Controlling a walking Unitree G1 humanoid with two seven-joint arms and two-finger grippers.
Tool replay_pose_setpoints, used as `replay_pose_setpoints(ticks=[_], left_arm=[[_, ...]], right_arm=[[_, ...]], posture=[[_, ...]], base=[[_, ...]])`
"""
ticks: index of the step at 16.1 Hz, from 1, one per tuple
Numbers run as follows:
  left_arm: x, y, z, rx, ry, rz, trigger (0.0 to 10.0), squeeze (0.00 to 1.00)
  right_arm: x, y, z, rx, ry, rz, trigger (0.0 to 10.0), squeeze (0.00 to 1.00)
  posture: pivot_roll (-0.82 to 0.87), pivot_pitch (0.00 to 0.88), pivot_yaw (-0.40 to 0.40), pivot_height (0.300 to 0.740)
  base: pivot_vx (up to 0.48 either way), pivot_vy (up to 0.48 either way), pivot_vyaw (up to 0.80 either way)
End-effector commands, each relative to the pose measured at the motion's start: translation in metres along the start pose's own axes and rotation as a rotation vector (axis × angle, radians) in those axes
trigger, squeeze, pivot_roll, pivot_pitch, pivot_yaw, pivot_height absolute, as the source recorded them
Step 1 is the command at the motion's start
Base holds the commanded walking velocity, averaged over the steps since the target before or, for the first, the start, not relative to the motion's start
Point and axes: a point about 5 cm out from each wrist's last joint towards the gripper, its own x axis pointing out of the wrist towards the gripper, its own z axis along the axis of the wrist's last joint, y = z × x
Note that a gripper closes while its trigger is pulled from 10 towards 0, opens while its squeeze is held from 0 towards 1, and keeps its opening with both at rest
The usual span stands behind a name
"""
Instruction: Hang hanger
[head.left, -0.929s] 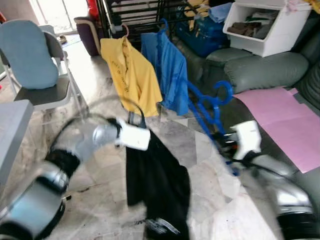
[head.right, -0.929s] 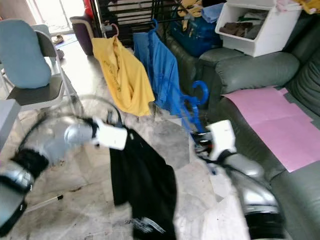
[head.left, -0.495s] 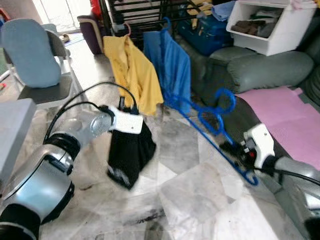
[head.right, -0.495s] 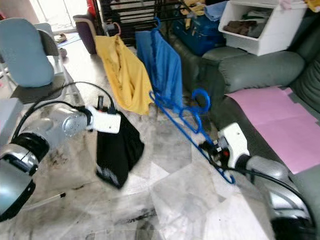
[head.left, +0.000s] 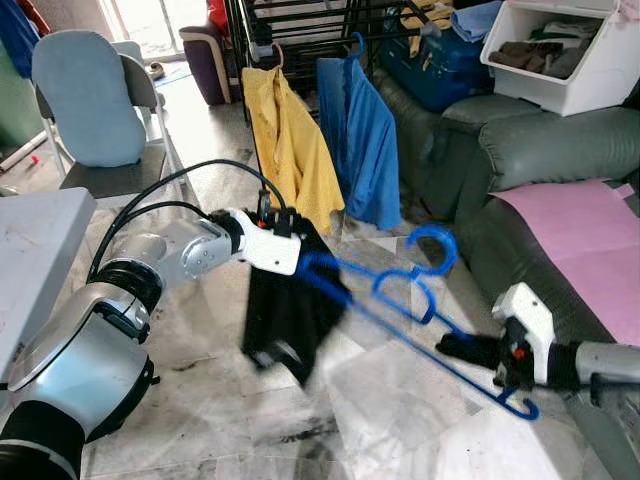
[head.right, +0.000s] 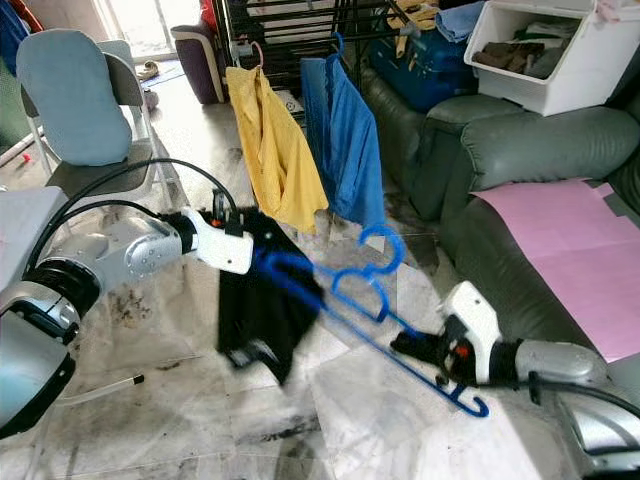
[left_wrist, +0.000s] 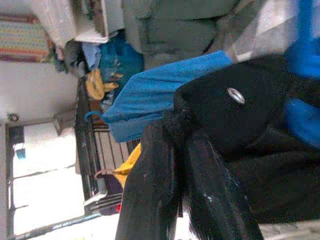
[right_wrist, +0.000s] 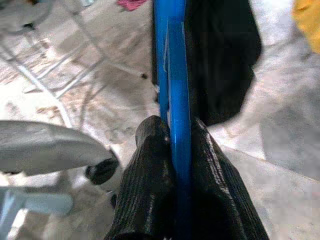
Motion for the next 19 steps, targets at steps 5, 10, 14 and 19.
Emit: replay_pose_setpoints(ticks=[5,10,14,19], left_arm=[[-0.010,-0.002,-0.037,-0.545,0.312,0.095,10.0,0.00],[-0.007,-0.025,-0.013,-0.204,0.102,-0.147,10.0,0.00],[-0.005,-0.025,0.002,-0.108,-0.036,-0.151,10.0,0.00],[-0.003,-0.013,0.000,0.010,-0.018,-0.075,10.0,0.00]], right_arm=[[-0.016,-0.034,0.018,-0.268,0.058,-0.251,10.0,0.00],[-0.013,-0.045,0.015,-0.359,0.072,-0.330,10.0,0.00],[0.000,-0.039,0.013,-0.379,0.050,-0.267,10.0,0.00],[-0.011,-0.018,0.007,-0.285,0.094,-0.050,10.0,0.00]], posture=[[-0.13,0.000,0.074,0.740],[-0.13,0.000,0.076,0.740],[-0.12,0.000,0.074,0.740],[-0.13,0.000,0.078,0.740]], base=[[0.000,0.000,0.00],[0.000,0.000,0.00],[0.000,0.000,0.00],[0.000,0.000,0.00]])
